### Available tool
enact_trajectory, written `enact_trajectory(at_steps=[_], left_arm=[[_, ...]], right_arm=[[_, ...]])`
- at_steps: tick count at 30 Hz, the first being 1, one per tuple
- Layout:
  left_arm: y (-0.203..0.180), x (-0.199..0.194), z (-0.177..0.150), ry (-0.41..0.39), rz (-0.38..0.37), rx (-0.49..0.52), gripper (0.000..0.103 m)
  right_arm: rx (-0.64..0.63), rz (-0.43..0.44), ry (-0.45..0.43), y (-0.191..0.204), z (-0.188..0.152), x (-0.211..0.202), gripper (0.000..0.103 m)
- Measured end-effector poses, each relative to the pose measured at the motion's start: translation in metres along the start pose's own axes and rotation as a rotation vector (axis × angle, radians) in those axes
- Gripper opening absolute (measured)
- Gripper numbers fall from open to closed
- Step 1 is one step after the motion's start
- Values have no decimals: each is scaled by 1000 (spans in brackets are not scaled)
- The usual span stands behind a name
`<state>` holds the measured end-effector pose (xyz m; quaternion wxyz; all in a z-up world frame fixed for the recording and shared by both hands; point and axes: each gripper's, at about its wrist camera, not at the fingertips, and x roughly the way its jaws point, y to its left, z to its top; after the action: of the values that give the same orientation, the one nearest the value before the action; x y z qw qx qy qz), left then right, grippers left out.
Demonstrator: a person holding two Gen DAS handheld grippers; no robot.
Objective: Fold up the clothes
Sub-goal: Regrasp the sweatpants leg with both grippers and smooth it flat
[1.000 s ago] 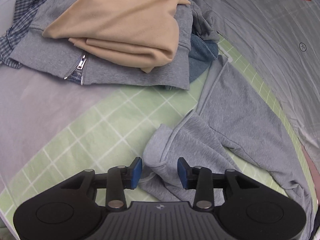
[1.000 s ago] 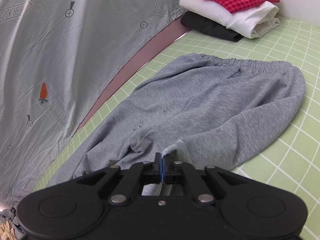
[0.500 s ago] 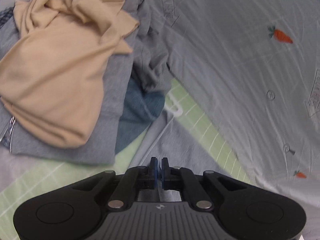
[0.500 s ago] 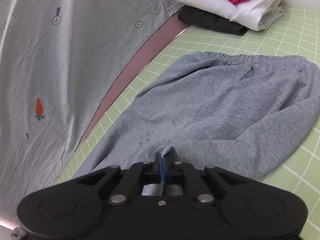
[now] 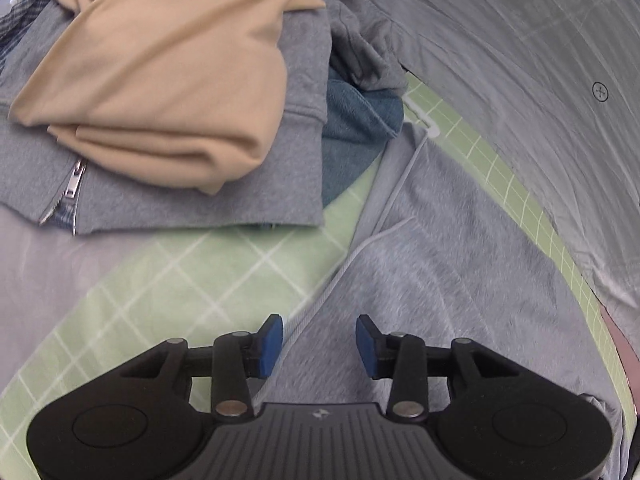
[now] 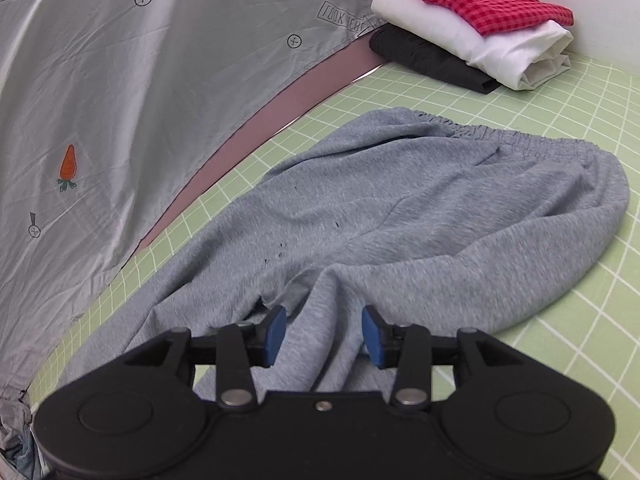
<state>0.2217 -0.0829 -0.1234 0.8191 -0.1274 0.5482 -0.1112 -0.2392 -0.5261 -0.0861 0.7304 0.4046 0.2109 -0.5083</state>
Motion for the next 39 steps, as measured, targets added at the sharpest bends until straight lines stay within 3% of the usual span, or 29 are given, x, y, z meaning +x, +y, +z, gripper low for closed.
enact_trajectory(at_steps=[5, 14, 15, 16, 17, 18, 22, 24, 31, 36, 39], left_arm=[[-8, 3, -8, 12, -22, -5, 44], [-30, 15, -8, 41, -29, -3, 42], [-33, 17, -8, 42, -20, 3, 35], [-35, 19, -8, 45, -14, 8, 16], [-36, 20, -8, 47, -11, 13, 7], [-37, 19, -9, 45, -6, 18, 5], [-37, 8, -11, 3, -3, 42, 0], [-34, -3, -11, -25, -7, 47, 0], [-13, -57, -18, -144, -44, 14, 0], [14, -113, -44, -260, -106, -20, 0], [35, -124, -64, -258, -36, -31, 0]], right_arm=[[4, 4, 18, -1, -13, -10, 46], [-45, -8, 109, 9, -35, 11, 44], [-53, -11, 116, 11, -35, 14, 41], [-61, -14, 122, 13, -36, 17, 40], [-67, -18, 131, 13, -36, 20, 37], [-72, -23, 138, 14, -36, 22, 36], [-104, -31, 170, 13, -38, 33, 20], [-128, -15, 170, 12, -40, 34, 2], [-174, 41, 98, 11, -38, 4, 0], [-189, 74, 28, 1, -40, -43, 0], [-192, 78, 13, -13, -48, -70, 0]])
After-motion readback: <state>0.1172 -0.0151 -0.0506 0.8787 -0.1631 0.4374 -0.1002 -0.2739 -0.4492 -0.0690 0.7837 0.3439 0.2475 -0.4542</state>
